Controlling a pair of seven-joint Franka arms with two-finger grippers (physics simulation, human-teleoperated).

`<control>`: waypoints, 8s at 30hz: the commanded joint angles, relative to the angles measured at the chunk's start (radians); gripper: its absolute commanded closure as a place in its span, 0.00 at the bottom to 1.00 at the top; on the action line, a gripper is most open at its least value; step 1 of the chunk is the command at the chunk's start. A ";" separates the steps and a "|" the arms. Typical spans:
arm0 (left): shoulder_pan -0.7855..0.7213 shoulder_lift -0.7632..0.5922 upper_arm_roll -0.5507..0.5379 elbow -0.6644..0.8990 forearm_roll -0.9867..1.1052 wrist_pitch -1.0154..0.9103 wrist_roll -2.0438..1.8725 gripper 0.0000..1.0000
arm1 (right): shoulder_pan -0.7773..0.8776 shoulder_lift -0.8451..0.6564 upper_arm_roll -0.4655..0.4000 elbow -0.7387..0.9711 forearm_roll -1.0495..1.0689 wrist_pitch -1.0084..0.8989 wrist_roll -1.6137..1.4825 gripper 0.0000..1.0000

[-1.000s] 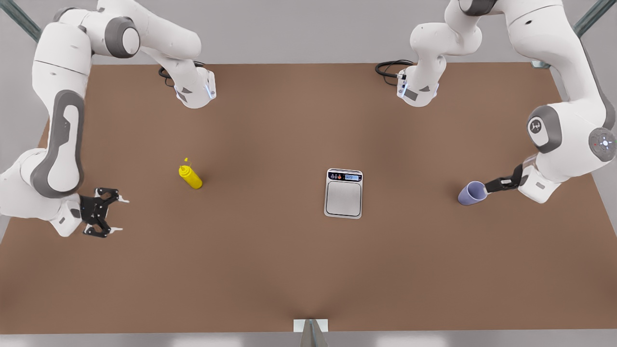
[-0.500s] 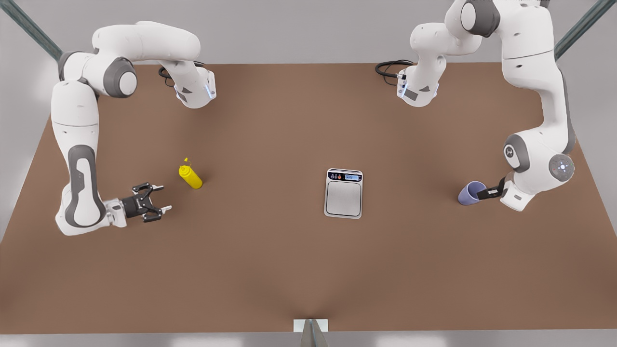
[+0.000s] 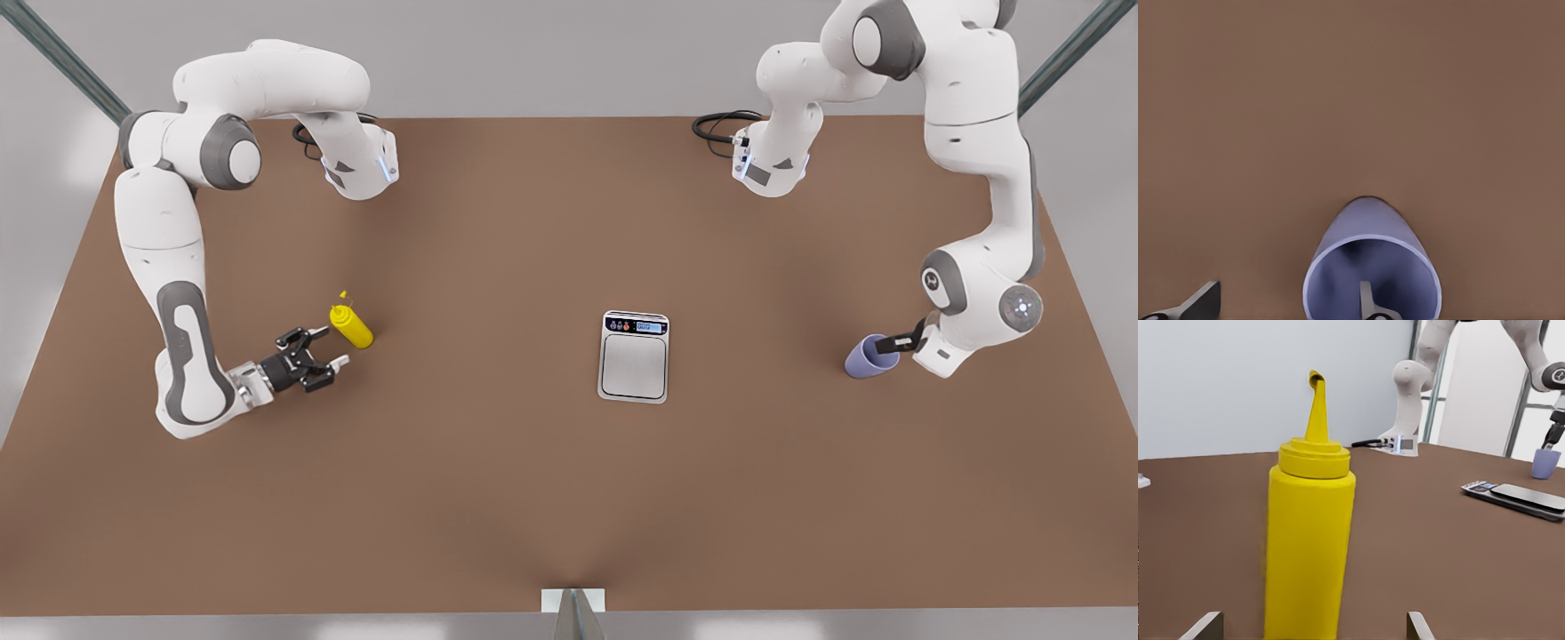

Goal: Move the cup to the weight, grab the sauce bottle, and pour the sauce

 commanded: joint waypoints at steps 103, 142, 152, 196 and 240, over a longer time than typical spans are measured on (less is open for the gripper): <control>-0.606 0.060 -0.288 0.143 0.088 0.213 -1.224 0.38 | 0.525 -0.439 0.270 -0.132 -1.362 0.971 2.342 0.44; -0.054 -0.136 -0.140 0.606 0.002 -0.566 -0.238 0.00 | 1.099 -0.138 0.270 0.256 -2.069 0.497 2.508 0.44; -0.057 -0.145 -0.141 0.601 0.009 -0.617 -0.238 0.00 | 1.154 -0.074 0.270 0.253 -2.219 0.406 2.508 0.44; -0.074 -0.158 -0.143 0.603 0.012 -0.634 -0.241 0.00 | 0.541 -0.183 0.259 0.221 -0.791 0.955 1.620 0.44; -0.074 -0.161 -0.140 0.603 0.015 -0.646 -0.239 0.00 | 0.301 0.070 0.158 0.006 0.544 0.439 0.359 0.43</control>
